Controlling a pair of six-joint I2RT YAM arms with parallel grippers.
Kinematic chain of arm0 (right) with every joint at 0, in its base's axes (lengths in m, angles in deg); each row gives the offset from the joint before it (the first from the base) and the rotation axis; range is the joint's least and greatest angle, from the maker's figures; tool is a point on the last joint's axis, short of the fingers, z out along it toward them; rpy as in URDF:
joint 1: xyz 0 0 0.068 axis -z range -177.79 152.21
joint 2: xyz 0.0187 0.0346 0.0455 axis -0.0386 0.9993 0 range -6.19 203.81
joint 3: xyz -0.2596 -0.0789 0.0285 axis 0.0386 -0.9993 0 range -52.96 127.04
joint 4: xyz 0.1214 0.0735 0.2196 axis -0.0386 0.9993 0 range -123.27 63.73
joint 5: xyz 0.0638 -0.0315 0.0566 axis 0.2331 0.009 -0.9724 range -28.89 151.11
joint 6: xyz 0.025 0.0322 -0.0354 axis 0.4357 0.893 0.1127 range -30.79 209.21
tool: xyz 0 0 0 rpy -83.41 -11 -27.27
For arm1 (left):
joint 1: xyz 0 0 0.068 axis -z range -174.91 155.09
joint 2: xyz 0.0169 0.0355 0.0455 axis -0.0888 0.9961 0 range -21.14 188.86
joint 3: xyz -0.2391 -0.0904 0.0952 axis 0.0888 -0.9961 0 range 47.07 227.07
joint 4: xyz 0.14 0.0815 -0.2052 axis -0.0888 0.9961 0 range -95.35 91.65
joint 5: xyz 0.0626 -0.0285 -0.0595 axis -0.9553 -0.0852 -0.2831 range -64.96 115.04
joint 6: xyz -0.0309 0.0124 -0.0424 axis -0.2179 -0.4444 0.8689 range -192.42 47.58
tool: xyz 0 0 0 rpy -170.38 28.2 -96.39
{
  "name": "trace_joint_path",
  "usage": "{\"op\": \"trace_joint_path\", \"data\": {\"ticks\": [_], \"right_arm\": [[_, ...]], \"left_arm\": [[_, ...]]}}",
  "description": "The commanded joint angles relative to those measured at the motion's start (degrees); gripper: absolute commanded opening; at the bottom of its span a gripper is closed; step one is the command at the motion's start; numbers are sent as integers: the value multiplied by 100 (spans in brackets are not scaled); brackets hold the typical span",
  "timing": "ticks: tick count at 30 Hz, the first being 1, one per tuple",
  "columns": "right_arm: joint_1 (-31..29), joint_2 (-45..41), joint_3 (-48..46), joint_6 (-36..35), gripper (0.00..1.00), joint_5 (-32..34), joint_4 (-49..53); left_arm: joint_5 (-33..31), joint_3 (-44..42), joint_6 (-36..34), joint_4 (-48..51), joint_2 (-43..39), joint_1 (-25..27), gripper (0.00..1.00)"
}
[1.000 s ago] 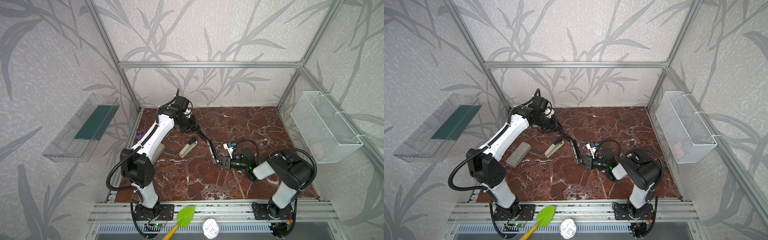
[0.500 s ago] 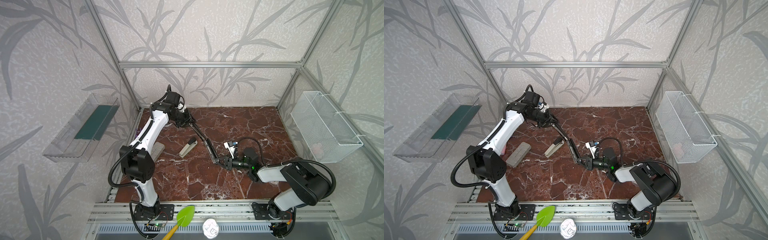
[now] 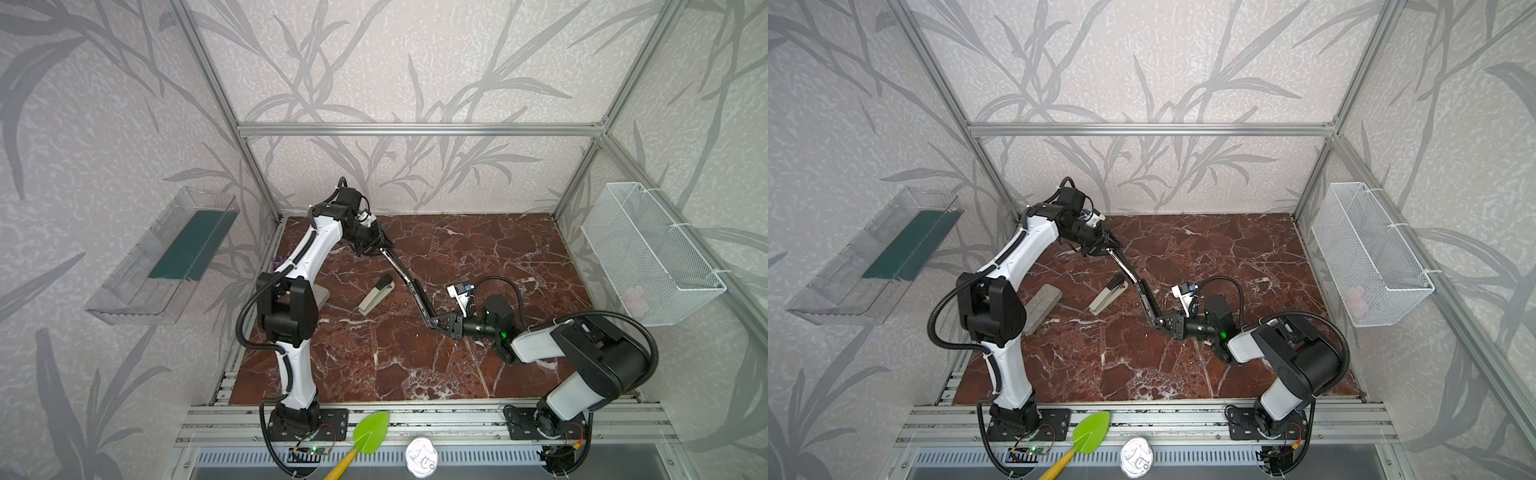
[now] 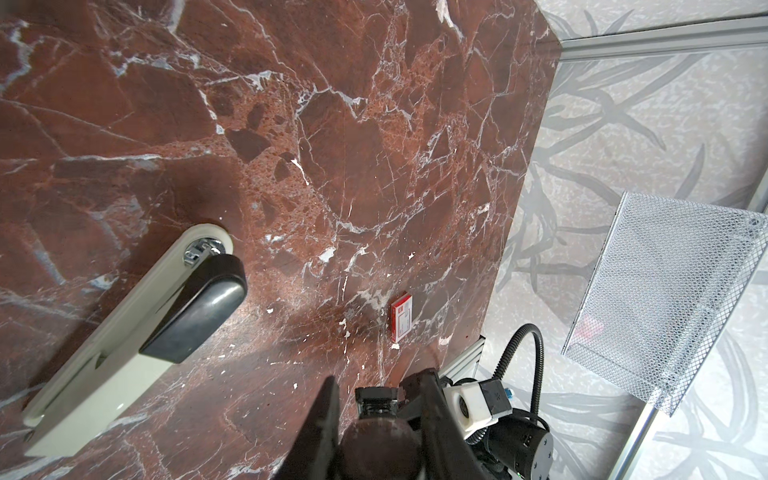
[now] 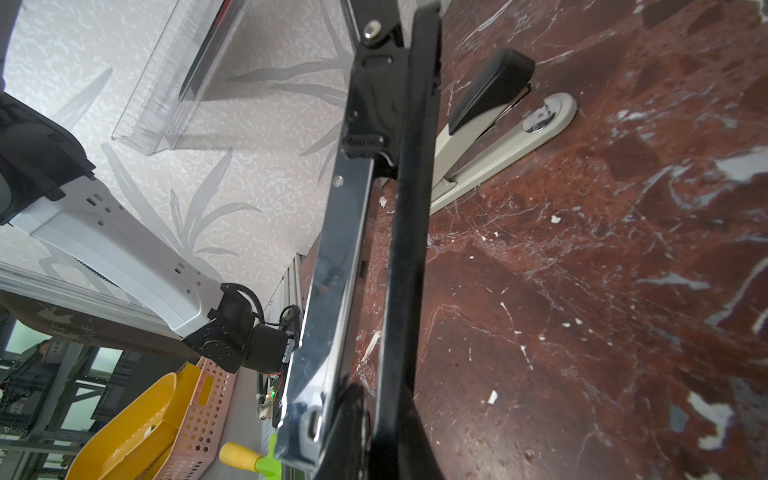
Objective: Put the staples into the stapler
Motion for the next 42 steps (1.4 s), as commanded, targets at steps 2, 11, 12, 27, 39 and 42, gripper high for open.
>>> {"op": "trace_joint_path", "data": {"ticks": [2, 11, 12, 27, 39, 42], "right_arm": [[83, 788, -136, 497, 0, -677, -868], [364, 2056, 74, 1066, 0, -741, -1603], [398, 2140, 113, 1120, 0, -740, -1588], [727, 2909, 374, 1364, 20, -714, -1103], [924, 3129, 405, 1249, 28, -682, -756], [922, 3012, 383, 1243, 28, -638, -723]], "left_arm": [[59, 619, -184, -620, 357, -302, 0], [29, 1406, -321, -150, 1228, -310, 0], [3, 1487, -351, -91, 1306, -317, 0], [-117, 2623, -559, 592, 2238, -320, 0], [-164, 2781, -527, 647, 2485, -338, 0], [-168, 2790, -464, 626, 2531, -331, 0]]}}
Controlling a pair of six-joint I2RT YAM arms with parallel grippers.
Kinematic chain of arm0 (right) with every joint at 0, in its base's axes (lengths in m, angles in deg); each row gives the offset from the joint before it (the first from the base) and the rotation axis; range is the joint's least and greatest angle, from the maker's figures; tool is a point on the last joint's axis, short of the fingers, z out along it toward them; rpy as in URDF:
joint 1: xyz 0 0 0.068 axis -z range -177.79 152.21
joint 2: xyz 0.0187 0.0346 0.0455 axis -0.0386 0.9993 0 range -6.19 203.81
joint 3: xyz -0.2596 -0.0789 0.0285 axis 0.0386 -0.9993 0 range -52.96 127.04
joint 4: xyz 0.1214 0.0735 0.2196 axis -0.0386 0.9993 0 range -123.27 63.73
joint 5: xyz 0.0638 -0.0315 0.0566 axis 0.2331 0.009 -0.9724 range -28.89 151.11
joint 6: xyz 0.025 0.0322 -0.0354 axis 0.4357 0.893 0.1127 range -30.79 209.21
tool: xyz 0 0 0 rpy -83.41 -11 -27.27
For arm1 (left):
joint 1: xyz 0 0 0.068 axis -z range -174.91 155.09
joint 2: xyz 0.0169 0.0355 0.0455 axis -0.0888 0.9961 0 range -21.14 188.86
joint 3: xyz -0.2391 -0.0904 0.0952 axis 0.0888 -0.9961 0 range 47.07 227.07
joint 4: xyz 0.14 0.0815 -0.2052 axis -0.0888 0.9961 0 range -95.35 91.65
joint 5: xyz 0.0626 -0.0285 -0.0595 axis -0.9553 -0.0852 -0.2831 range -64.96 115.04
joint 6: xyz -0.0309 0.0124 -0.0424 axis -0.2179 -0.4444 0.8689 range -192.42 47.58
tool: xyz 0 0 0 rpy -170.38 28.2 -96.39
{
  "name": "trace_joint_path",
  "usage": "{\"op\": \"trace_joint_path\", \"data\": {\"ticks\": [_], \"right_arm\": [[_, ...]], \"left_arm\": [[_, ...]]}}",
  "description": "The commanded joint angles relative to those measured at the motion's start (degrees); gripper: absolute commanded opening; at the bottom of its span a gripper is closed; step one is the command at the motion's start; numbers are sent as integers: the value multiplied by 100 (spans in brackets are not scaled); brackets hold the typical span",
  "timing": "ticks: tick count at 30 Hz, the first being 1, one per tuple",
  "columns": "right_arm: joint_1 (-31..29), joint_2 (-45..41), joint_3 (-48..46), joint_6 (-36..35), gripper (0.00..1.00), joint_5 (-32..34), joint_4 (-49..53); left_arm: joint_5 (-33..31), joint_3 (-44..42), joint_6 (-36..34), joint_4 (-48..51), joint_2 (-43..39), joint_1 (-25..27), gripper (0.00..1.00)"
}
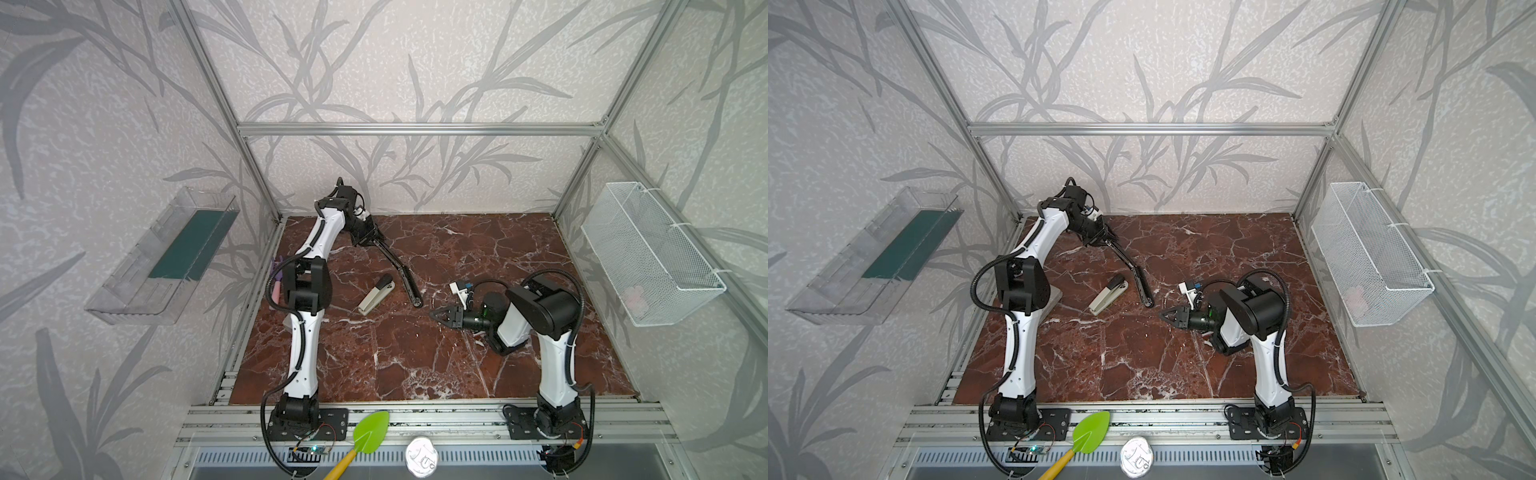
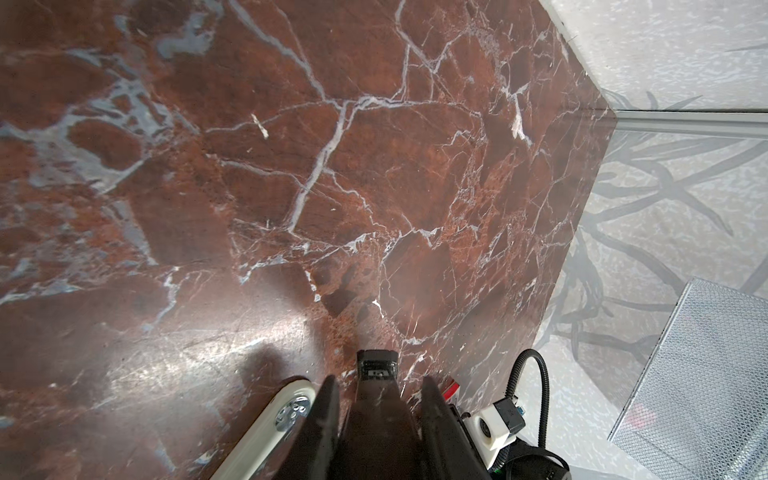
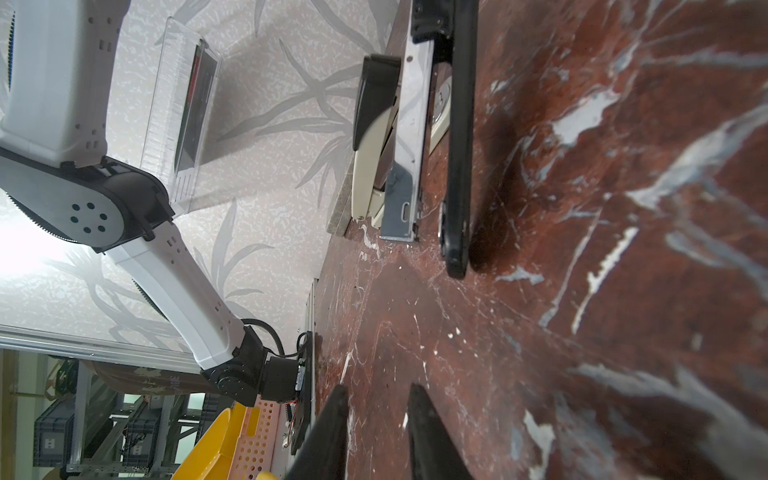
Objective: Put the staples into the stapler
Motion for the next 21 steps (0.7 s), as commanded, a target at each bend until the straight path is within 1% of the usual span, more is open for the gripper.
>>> {"op": "trace_joint_path", "data": {"ticks": [1, 4, 6, 8, 9, 10, 11, 12, 13, 15, 18, 21], "right_arm": [[84, 240, -246, -131, 29, 248, 1343], [76, -260, -209, -302, 34, 488, 1951], [23, -803, -91, -615, 37, 750, 2787], [-81, -1419, 149, -1074, 39, 1143, 4008], [-142, -1714, 355, -1357, 40, 1424, 4879], [-187, -1961, 553, -1622, 41, 1702, 5536], [-248, -2179, 804, -1880, 43, 1978, 6171], [-319, -2311, 1058, -2295, 44, 2328, 6793], [-387, -2565, 1272, -2526, 44, 2635, 7255], [-591, -2725, 1756, -3047, 47, 3222, 8083], [-901, -2581, 2557, -3608, 50, 3797, 9007], [-1242, -2297, 3154, -3917, 50, 4247, 9462]], "left_arm": [[140, 239, 78, 63, 77, 64, 0], [137, 256, 176, 61, 66, 70, 0], [101, 248, 180, 68, -1, 102, 0], [37, 248, 178, 95, -74, 128, 0], [13, 248, 192, 105, -108, 140, 0], [3, 248, 207, 103, -131, 151, 0], [5, 248, 204, 103, -140, 158, 0], [-5, 248, 225, 116, -162, 173, 0], [-6, 242, 236, 119, -167, 182, 0], [-12, 239, 248, 123, -173, 196, 0], [-27, 244, 275, 122, -181, 214, 0], [-31, 248, 302, 109, -183, 224, 0]]}}
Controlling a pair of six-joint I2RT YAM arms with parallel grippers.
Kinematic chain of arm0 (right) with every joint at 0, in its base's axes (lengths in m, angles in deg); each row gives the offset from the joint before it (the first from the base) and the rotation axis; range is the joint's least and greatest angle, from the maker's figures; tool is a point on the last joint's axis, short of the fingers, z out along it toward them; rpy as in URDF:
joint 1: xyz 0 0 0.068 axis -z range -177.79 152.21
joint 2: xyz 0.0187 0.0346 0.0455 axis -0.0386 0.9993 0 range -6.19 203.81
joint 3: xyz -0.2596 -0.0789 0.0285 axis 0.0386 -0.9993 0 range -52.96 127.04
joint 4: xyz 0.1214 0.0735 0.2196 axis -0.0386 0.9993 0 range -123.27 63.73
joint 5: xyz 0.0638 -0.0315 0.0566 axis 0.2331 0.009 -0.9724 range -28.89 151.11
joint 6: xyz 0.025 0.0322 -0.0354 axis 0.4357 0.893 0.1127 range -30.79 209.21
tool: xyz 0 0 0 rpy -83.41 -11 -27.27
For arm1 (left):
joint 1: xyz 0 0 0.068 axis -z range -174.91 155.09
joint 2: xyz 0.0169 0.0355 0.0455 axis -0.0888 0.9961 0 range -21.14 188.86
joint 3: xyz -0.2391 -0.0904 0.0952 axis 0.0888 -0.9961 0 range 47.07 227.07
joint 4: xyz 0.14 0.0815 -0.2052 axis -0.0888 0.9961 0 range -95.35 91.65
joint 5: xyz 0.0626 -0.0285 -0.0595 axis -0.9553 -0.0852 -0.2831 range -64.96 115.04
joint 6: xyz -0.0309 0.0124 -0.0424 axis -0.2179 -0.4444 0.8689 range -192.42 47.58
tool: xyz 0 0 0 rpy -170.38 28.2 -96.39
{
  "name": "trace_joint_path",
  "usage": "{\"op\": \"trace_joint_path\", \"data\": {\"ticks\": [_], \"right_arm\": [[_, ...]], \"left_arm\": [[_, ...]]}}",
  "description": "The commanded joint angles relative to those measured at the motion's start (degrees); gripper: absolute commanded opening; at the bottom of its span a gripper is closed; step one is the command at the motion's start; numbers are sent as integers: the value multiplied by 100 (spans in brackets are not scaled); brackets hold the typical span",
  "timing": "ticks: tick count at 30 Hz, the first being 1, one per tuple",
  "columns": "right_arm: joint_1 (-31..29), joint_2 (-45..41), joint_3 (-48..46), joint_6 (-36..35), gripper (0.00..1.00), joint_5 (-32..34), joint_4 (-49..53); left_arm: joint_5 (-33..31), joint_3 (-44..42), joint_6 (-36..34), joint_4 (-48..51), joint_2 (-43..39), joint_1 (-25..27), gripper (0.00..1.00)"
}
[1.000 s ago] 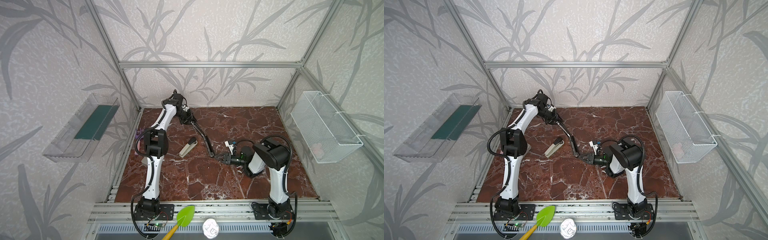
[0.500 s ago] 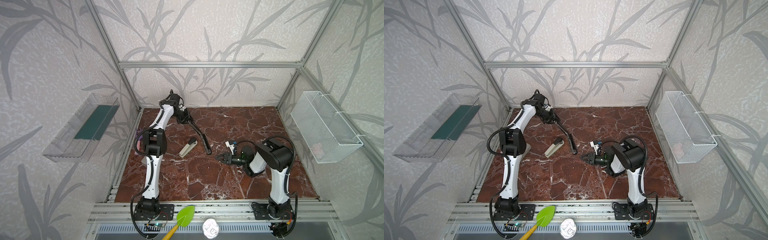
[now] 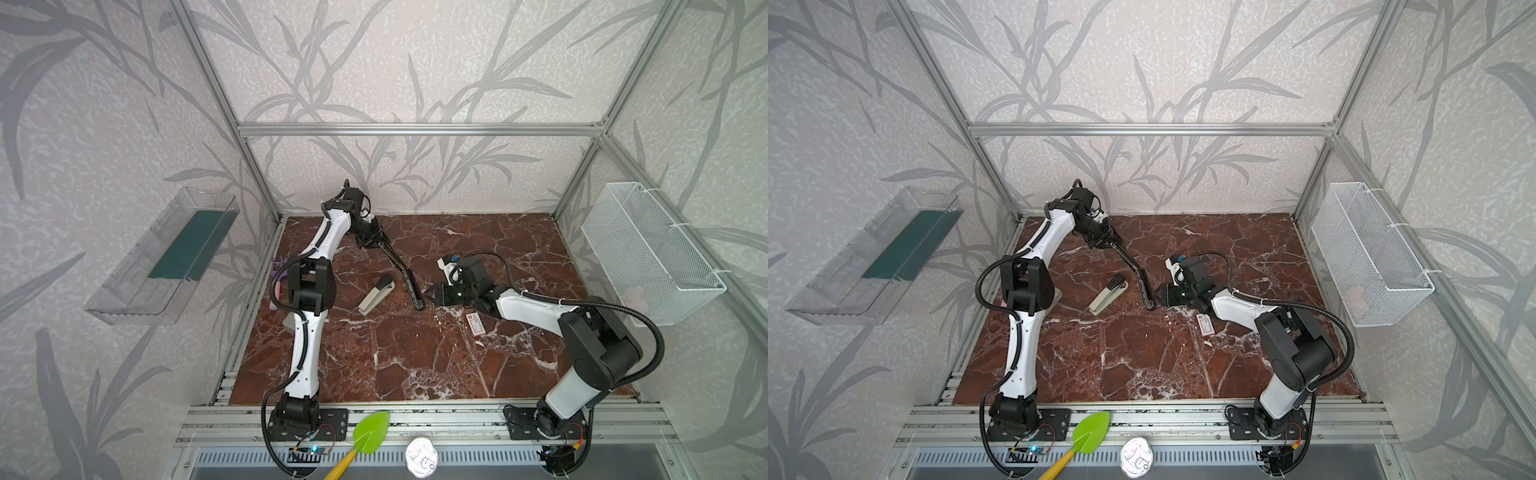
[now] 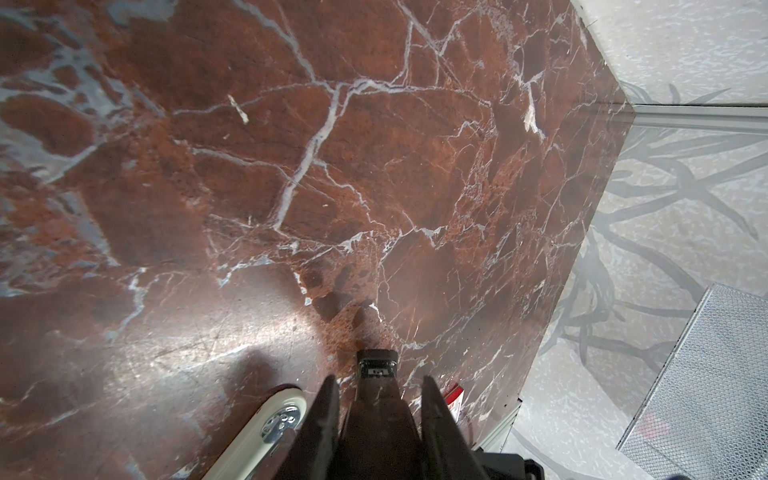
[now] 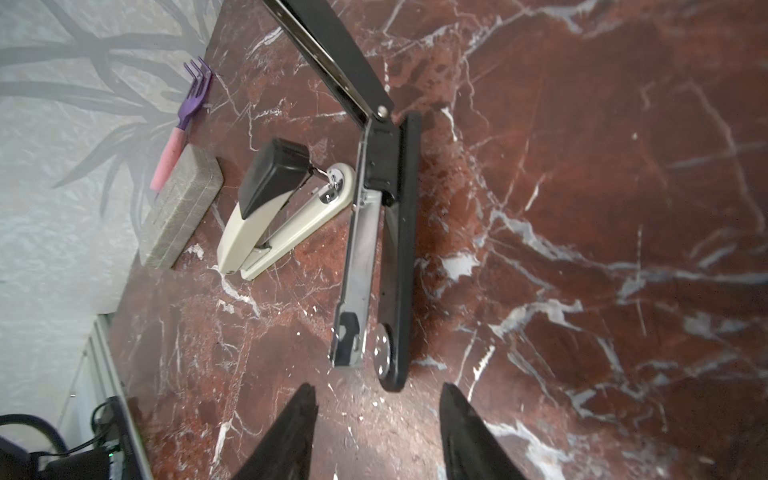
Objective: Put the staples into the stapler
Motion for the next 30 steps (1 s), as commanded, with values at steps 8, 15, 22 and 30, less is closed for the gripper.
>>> {"op": "trace_joint_path", "data": {"ticks": [8, 15, 22, 30], "right_arm": [[-983, 1165, 1683, -1232, 51, 2044, 2289], [-1252, 1645, 2362, -1515, 48, 2808, 2653], [-1332, 2100, 2768, -1613, 39, 3292, 2844], [-1441, 2242, 2865, -1700, 20, 3645, 2912]], "left_arm": [[120, 200, 165, 107, -276, 50, 0], [122, 178, 158, 126, -296, 59, 0], [145, 181, 188, 117, -313, 72, 0], [192, 191, 234, 56, -296, 51, 0]]}}
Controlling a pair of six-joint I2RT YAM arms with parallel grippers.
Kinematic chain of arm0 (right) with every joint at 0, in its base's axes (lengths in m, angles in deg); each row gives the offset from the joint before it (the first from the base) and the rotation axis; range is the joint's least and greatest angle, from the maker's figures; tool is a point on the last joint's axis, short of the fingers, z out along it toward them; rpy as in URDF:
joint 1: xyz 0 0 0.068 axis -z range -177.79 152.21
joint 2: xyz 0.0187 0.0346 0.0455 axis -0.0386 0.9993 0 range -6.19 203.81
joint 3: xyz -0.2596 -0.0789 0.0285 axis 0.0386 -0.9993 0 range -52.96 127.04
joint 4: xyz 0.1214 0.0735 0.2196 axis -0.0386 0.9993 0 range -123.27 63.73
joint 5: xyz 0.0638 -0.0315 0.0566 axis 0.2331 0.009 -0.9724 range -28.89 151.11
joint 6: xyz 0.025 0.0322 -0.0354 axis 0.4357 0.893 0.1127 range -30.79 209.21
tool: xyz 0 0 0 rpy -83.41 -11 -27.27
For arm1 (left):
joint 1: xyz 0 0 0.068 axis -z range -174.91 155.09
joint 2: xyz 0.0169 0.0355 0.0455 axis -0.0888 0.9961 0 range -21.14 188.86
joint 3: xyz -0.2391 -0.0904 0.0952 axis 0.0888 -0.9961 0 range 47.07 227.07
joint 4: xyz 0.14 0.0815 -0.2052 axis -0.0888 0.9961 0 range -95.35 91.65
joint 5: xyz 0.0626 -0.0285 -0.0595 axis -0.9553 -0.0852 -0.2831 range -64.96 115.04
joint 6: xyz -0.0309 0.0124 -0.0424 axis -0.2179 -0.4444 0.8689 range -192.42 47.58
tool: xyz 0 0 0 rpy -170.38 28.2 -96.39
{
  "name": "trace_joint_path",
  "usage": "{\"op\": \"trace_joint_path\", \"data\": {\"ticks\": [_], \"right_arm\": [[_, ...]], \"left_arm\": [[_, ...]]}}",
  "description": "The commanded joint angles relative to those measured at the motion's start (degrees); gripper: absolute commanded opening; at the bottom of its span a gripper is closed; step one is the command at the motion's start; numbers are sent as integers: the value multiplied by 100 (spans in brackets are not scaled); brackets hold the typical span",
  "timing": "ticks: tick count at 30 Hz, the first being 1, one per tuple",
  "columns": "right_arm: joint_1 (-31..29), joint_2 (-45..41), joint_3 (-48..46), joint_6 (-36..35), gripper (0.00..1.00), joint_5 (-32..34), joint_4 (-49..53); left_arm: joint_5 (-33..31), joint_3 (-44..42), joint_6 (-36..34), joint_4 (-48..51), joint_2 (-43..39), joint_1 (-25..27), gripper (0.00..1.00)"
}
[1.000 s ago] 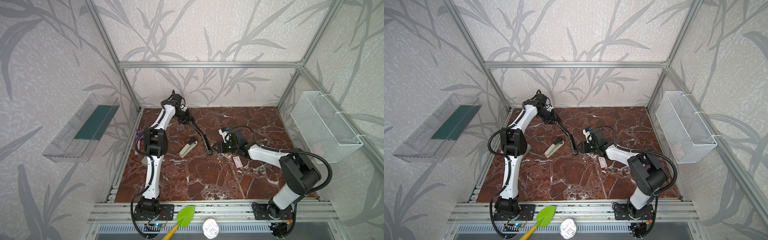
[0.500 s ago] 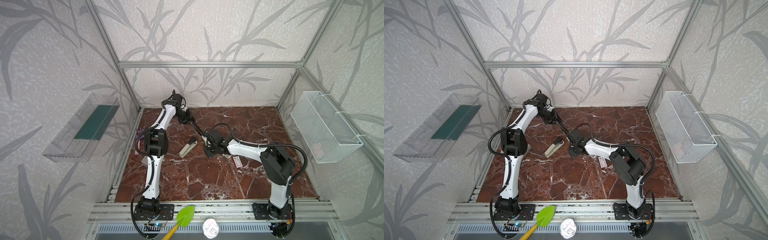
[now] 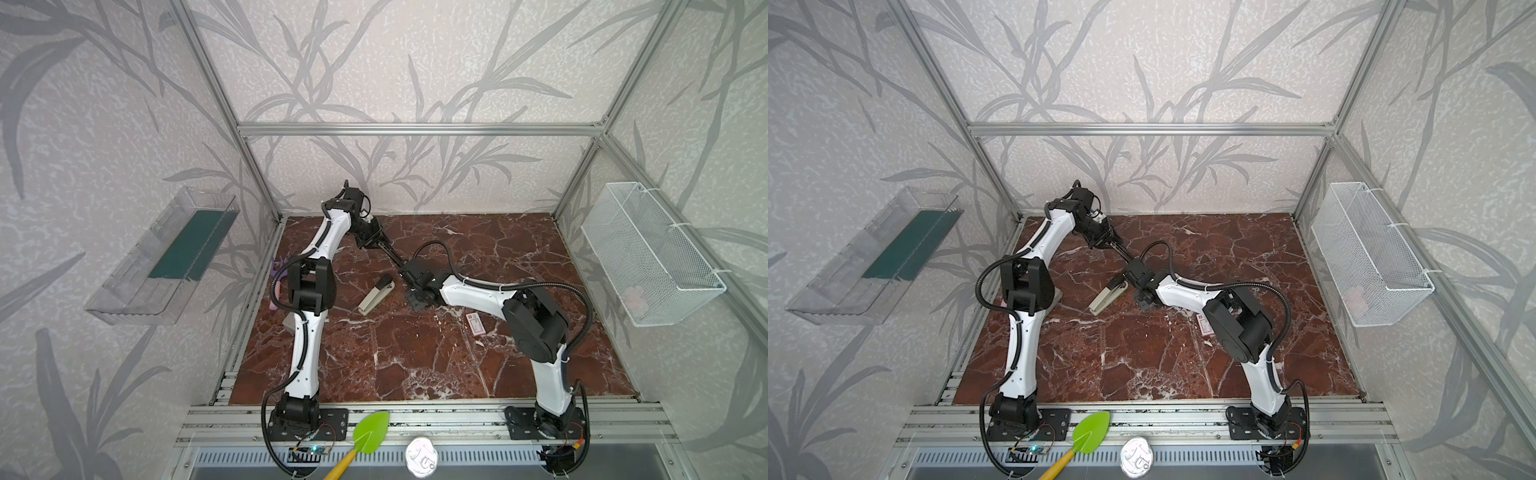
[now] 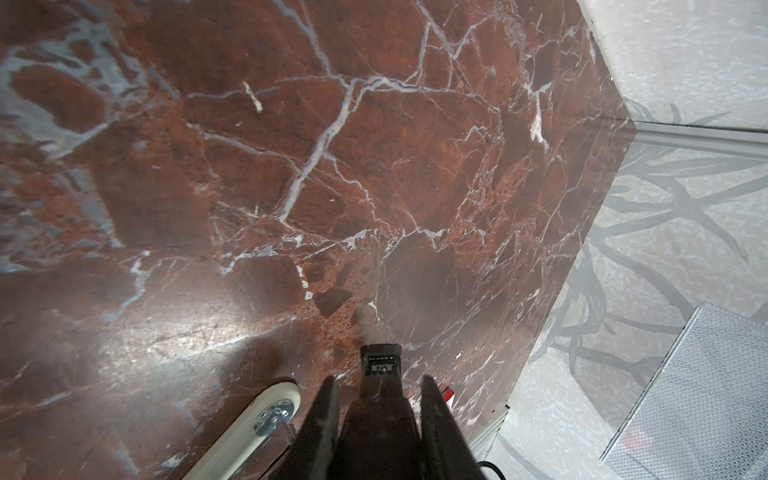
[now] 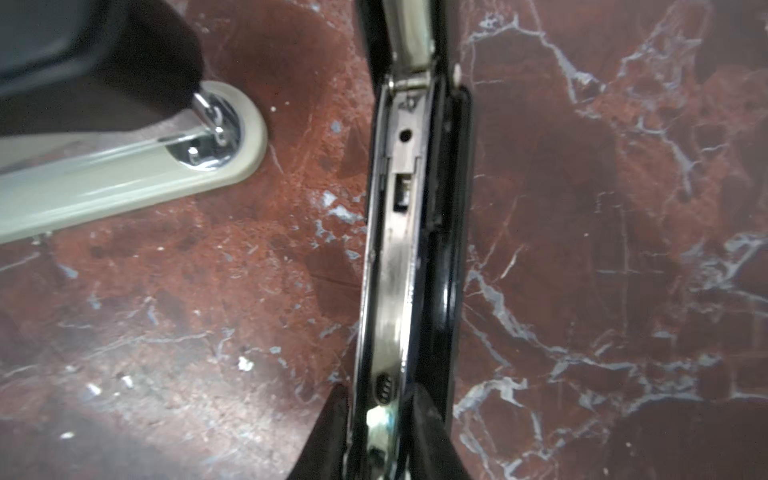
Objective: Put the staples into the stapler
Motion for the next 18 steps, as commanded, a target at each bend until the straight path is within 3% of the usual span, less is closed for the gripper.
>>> {"op": "trace_joint_path", "data": {"ticks": [1, 6, 9, 18], "right_arm": [[-61, 110, 26, -194, 18, 74, 196], [-59, -14, -162, -198, 11, -23, 52], [-61, -176, -361, -174, 9, -265, -91], [-59, -663, -1206, -213, 4, -691, -753]], "left_arm": [[224, 187, -40, -7, -285, 48, 0], [255, 200, 13, -81, -250, -3, 0], [327, 206, 67, -150, -194, -56, 8], [572, 178, 200, -338, 31, -215, 13]]}}
